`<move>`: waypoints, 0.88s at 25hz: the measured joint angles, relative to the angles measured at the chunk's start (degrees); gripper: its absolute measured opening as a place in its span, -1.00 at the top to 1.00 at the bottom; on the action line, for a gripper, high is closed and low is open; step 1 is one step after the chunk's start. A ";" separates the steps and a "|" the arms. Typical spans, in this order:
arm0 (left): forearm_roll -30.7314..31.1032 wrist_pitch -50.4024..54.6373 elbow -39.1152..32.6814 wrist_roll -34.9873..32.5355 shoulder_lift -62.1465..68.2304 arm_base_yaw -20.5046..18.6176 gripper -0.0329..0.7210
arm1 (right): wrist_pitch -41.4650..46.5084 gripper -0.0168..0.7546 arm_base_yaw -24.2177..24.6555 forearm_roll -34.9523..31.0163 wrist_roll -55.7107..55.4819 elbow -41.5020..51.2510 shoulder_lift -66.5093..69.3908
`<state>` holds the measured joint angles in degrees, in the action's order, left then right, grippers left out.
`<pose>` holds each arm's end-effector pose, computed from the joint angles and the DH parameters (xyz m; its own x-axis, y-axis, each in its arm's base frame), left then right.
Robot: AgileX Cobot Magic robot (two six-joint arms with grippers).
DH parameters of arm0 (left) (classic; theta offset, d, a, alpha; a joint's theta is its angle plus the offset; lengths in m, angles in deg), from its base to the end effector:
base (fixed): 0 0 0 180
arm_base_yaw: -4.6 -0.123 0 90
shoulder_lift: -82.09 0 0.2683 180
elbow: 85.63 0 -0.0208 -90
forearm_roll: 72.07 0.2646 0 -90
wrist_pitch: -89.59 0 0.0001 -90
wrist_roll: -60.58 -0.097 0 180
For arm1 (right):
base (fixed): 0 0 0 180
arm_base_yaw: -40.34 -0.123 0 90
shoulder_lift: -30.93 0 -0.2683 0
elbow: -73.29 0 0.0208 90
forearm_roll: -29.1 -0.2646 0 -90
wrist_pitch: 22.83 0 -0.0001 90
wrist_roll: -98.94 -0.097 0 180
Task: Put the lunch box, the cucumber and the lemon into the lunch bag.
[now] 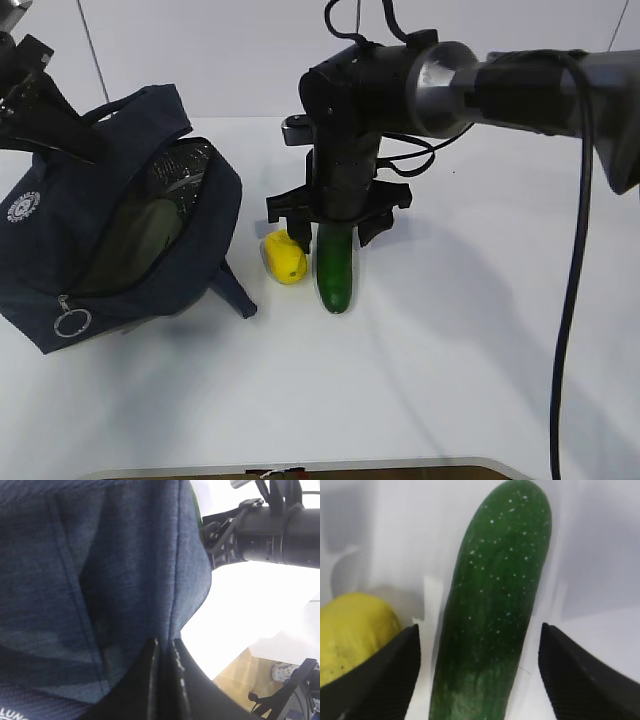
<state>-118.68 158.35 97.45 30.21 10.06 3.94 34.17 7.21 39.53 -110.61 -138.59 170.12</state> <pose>0.3625 -0.0616 0.2613 -0.9281 0.1095 -0.3559 0.3183 0.7295 -0.6054 0.4171 0.2546 0.1473 -0.9399 -0.1366 -0.3130 -0.1369 0.9904 -0.0212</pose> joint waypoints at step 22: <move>0.12 0.00 0.00 0.00 0.00 0.00 0.93 | -0.45 -0.55 0.00 0.00 -2.32 0.00 1.24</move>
<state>-118.56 158.35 97.45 30.21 10.06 3.94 33.71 7.21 39.53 -112.93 -138.59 171.36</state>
